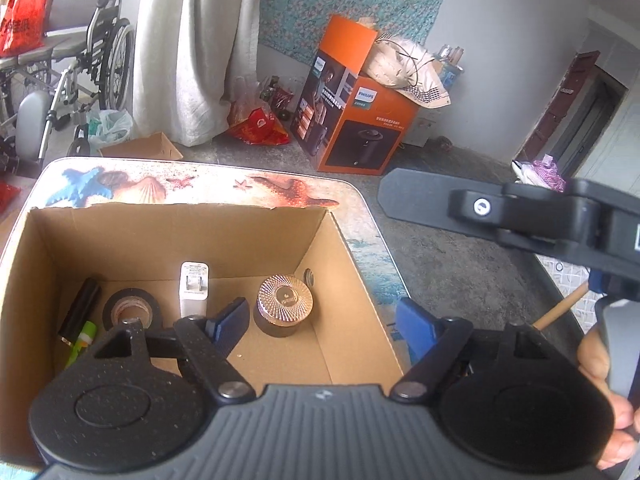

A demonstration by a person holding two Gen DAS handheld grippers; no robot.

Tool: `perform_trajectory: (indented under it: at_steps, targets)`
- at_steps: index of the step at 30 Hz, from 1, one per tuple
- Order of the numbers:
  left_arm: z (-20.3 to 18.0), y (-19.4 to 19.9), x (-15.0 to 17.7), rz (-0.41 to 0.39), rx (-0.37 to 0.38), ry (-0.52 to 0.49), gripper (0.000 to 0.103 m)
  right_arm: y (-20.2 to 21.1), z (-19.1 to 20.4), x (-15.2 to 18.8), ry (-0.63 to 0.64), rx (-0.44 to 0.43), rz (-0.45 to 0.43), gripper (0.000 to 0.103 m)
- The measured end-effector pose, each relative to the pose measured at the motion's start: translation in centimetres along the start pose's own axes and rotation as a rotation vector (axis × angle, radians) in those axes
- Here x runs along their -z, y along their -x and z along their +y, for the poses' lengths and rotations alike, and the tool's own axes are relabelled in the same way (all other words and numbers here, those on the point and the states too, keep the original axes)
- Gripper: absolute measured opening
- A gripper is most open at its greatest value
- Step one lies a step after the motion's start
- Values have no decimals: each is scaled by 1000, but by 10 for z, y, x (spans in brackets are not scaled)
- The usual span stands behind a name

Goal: Organize rigid objects
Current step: 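Move the right tool out of the box to the green dropper bottle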

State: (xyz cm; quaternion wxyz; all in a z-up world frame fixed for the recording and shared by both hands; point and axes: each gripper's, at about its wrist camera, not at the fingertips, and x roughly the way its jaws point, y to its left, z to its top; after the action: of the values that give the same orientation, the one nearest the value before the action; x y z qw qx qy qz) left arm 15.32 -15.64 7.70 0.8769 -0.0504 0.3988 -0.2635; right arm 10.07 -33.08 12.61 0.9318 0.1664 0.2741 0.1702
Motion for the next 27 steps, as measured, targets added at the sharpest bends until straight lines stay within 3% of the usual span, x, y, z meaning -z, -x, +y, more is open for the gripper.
perform_trajectory:
  at_steps: [6, 11, 17, 21, 27]
  targets:
    - [-7, 56, 58, -11, -4, -89, 95, 64, 23, 69, -62, -53, -67, 66]
    - [2, 84, 110, 5, -61, -130, 98, 80, 32, 129, -141, -65, -46, 72]
    - [26, 98, 161, -22, -126, -98, 100, 59, 39, 182, -200, -61, 60, 73]
    - [35, 91, 184, -31, -191, -112, 100, 28, 51, 194, -222, -94, 141, 73]
    - [33, 70, 207, -82, -261, -249, 99, -7, 96, 201, -59, -81, 182, 67]
